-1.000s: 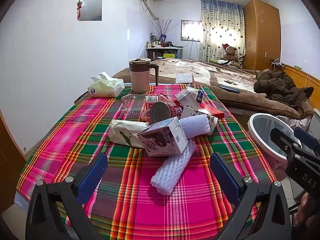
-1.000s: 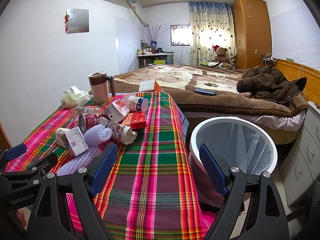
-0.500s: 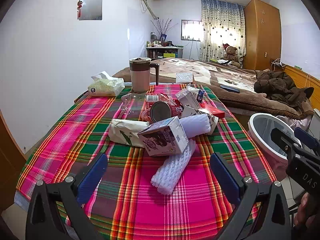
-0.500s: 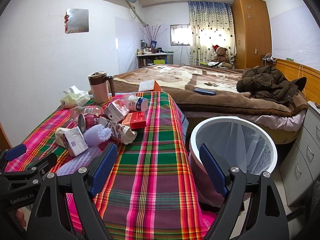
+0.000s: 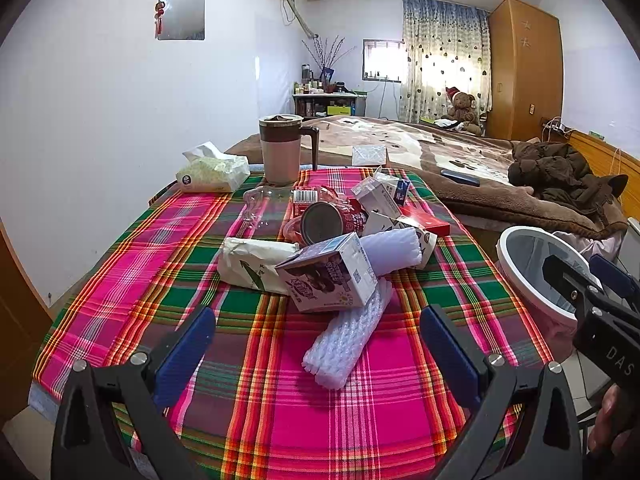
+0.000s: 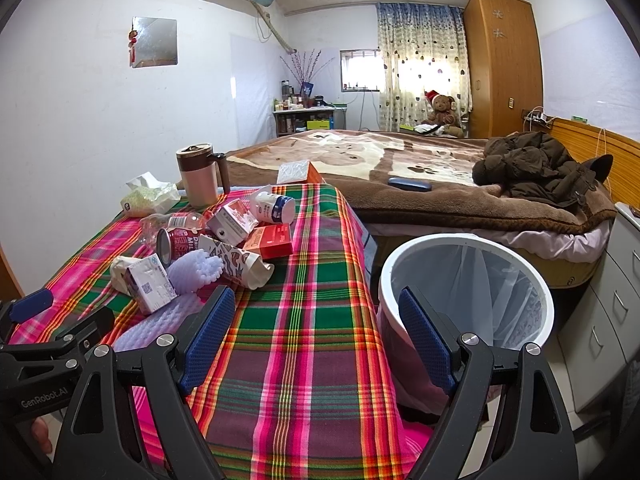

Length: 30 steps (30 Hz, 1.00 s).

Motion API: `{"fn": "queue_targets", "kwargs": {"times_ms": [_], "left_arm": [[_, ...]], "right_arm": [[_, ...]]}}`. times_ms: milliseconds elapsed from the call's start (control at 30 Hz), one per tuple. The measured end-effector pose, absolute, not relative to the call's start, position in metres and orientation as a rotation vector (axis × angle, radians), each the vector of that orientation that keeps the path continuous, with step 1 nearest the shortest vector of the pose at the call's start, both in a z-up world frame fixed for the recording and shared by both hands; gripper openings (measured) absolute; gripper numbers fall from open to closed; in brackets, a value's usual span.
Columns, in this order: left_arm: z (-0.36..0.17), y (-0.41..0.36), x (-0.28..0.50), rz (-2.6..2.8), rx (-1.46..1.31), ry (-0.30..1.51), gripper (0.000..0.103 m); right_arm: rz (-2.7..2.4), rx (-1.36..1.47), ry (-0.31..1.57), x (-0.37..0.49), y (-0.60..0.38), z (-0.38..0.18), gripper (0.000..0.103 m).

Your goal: Collect trash

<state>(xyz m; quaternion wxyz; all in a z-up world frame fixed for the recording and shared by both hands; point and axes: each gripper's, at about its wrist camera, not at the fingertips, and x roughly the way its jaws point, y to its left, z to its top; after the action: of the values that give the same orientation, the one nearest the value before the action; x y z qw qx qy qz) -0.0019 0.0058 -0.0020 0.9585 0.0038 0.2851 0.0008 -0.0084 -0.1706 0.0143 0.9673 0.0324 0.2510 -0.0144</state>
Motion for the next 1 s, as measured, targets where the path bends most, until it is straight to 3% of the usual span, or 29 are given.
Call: {"fn": "queue_targets", "kwargs": {"times_ms": [1000], "left_arm": [[-0.0088,0.0086,0.0062,-0.023,0.002,0.609,0.103]], "right_arm": [[-0.015,0.069,0.519,-0.0035,-0.1734,0.0128,0.086]]}}
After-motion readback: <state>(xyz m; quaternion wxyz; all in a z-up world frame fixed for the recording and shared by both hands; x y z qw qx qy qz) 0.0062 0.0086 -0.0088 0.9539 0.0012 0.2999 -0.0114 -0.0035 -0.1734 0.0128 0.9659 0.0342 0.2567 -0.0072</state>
